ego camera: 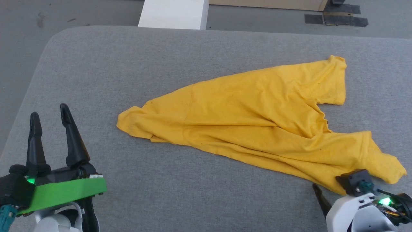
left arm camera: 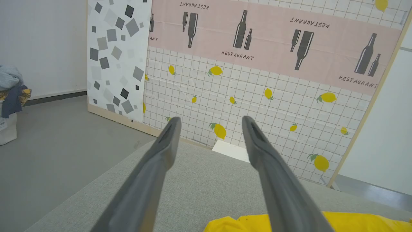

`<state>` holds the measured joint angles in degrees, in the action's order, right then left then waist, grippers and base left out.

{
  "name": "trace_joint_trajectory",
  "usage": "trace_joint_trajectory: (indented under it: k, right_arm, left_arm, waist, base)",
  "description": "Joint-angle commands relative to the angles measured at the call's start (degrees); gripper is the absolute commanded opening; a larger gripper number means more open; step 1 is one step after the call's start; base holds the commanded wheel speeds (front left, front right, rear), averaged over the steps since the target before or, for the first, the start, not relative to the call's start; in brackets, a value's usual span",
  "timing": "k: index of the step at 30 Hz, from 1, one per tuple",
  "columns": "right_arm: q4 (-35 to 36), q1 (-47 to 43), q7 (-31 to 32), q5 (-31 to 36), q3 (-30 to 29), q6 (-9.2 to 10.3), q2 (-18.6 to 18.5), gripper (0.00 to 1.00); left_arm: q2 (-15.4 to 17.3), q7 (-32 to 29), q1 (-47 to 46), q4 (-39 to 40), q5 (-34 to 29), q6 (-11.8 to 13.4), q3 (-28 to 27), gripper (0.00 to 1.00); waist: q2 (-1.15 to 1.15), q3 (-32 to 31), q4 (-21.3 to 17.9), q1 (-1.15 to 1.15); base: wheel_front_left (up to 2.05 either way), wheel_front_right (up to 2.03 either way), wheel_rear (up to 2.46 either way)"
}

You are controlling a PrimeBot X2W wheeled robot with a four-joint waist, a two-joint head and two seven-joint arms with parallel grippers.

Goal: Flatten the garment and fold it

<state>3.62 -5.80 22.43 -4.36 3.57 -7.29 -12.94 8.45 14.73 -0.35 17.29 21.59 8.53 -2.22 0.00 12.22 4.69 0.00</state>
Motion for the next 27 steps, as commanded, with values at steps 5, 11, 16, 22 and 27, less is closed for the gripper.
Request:
trace_joint_trajectory:
  k: [5, 11, 16, 22, 27]
  right_arm:
    - [-4.39, 3.20, 3.42, -2.83, 5.23, -0.20, -4.32, 0.33]
    - [-3.16, 5.23, 6.10, -10.78, 12.75, -0.20, -7.26, 0.00]
    - [6.54, 6.08, 14.43, -27.01, 27.79, -0.20, -15.39, 0.00]
    - [14.18, 4.49, 23.59, -41.10, 35.20, -0.20, -21.87, 0.00]
    - [15.89, 4.17, 25.68, -45.04, 35.86, -0.20, -24.04, 0.45]
  left_arm:
    - [-1.38, 0.26, -0.05, -0.59, -1.65, -1.89, -1.19, 1.00]
    - [-2.58, 0.26, -0.87, -2.02, -1.92, -3.75, -1.92, 1.00]
    - [-3.51, 0.27, -1.68, -3.09, -1.89, -5.08, -2.09, 1.00]
    - [-4.43, 0.27, -1.99, -4.14, -1.89, -6.04, -1.82, 1.00]
    - [-4.91, 0.27, -1.35, -4.79, -1.65, -6.52, -2.02, 1.00]
  waist:
    - [0.00, 0.62, 0.68, 0.00]
    - [0.00, 0.55, -0.03, 0.00]
    - [0.00, 0.27, -0.78, 0.00]
    - [0.00, 0.19, -1.06, 0.00]
    - [0.00, -0.02, -0.93, 0.00]
  base:
    - [0.00, 0.00, 0.00]
    - [0.00, 0.00, 0.00]
    - [0.00, 0.00, 0.00]
    - [0.00, 0.00, 0.00]
    - [0.00, 0.00, 0.00]
